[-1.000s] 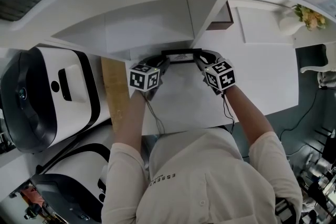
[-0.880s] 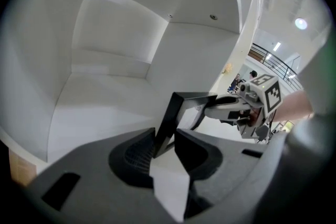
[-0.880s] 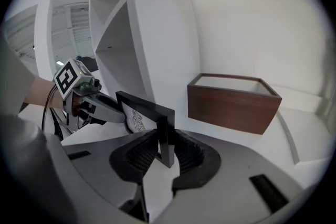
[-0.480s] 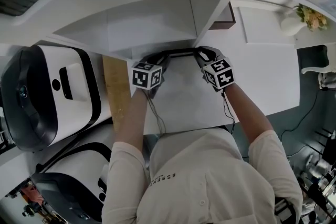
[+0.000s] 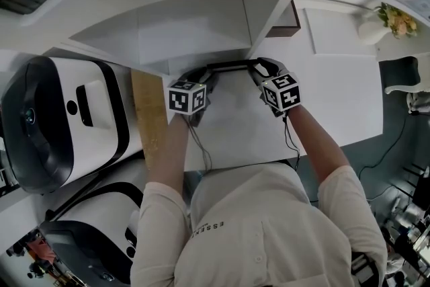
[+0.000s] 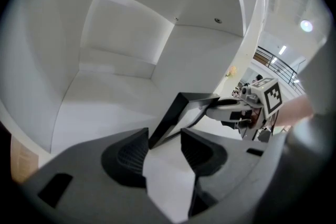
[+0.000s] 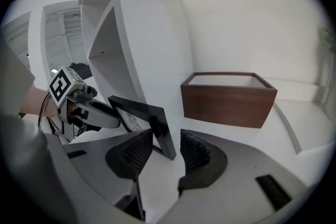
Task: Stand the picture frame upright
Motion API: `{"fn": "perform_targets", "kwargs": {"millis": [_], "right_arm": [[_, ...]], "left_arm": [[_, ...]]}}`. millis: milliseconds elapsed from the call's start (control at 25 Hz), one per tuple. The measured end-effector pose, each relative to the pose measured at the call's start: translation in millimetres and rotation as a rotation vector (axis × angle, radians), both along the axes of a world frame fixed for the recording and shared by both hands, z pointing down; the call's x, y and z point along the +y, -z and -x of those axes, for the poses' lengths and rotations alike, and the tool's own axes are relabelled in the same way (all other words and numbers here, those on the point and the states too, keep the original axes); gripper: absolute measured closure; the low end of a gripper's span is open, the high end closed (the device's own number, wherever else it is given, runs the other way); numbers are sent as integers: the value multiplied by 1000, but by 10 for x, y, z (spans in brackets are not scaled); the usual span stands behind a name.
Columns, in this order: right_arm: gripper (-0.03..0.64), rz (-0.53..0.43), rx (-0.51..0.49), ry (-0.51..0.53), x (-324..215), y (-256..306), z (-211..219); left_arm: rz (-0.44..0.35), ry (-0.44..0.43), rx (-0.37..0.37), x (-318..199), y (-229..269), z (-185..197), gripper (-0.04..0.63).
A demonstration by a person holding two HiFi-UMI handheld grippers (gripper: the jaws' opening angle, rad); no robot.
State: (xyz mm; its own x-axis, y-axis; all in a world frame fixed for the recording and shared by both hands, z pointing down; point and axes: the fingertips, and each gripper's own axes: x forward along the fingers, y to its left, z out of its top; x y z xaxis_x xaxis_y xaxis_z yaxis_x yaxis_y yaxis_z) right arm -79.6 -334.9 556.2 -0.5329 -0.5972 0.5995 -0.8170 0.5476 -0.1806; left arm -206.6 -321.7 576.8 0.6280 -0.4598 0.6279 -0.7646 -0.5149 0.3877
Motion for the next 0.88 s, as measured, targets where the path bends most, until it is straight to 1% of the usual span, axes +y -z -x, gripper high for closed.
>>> {"fn": "perform_targets", "kwargs": {"millis": [40,80,160,240,360,480,520,600,640,680,760,880], "right_arm": [[459,6,-4,-7,23,-14,-12],[459,13,-5,-11,55,-30,-23],[459,23,-6,-17,131,-43,-50],[459,29,-8,-27,210,-9,-69],[460,17,-26,-41,339,140,-71],[464,-18,-69,-38,475,343,-43],[479,-39,-81,-38,515,425,-36],[542,-95,-93,-35,589,602,-41],[560,-128,-95,-30,627,693,-49],[574,-159,-97,-23,666,783,-56],[586,-214,-110,-8,750,960,-62],[598,-288,-120,12,883,1197,-81]], "left_arm": [[0,-2,0,15,0,3,409],[-1,-1,-1,35,-1,11,400],[-3,10,-6,90,3,31,393],[-23,28,-23,167,43,62,393],[-109,50,-61,283,208,114,394],[-187,26,-55,438,420,122,396],[-212,11,-47,497,502,120,397],[-263,-8,-21,613,686,122,419],[-288,-6,-4,666,789,128,429],[-314,0,14,713,896,140,459],[-367,17,46,800,1108,173,542],[-441,17,75,928,1388,193,594]]}}
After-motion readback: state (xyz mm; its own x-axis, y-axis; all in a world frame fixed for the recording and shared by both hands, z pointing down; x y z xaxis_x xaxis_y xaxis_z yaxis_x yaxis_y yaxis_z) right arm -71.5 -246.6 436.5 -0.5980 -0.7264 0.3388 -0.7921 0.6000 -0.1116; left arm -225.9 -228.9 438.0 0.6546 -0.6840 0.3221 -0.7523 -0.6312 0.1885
